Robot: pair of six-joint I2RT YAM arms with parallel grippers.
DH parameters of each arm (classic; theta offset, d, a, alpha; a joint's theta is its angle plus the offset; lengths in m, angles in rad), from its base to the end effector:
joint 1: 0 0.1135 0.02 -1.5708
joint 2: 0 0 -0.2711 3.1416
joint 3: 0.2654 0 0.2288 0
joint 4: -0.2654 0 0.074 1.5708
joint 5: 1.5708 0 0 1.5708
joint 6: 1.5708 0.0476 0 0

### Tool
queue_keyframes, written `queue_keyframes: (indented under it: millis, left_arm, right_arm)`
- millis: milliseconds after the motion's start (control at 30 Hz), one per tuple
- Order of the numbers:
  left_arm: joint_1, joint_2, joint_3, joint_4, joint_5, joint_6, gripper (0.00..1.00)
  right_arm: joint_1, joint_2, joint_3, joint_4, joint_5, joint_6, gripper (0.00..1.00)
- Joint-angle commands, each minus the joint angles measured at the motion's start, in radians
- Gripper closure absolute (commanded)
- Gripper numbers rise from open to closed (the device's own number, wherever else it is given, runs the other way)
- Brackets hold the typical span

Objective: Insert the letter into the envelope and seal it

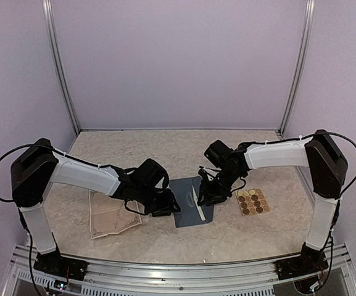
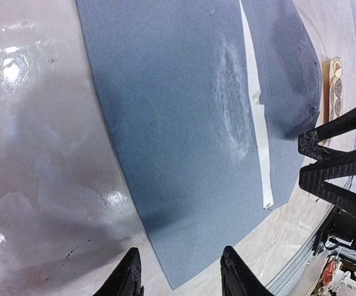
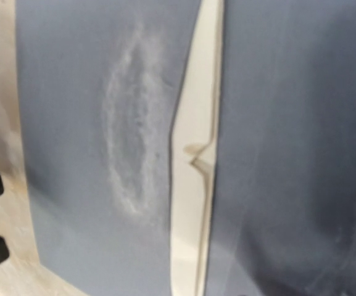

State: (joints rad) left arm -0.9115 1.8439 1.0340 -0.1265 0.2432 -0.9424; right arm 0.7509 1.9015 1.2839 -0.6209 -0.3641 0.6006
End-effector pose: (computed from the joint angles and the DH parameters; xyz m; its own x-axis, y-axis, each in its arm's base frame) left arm 0.2115 -0.2916 0.1592 -0.9814 -0.0154 -0.1915 0.1033 0.7982 -0.5935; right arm 0.2527 0.2590 0.1790 -0.9785 -0.1908 -0.0789 -0.2055 0.8627 0.4621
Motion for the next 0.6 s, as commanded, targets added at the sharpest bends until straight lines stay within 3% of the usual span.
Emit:
queue_keyframes:
  millis: [0,567]
  left_arm:
    - [-0.003,0.039,0.004,0.015,0.033,0.007,0.61]
    - [-0.001,0.087,0.011,0.010,0.051,0.012,0.63]
  right_arm:
    - [0.013,0.031,-0.008,0.001,-0.027,0.005,0.64]
    - [0.029,0.090,0.010,0.009,-0.043,0.001,0.72]
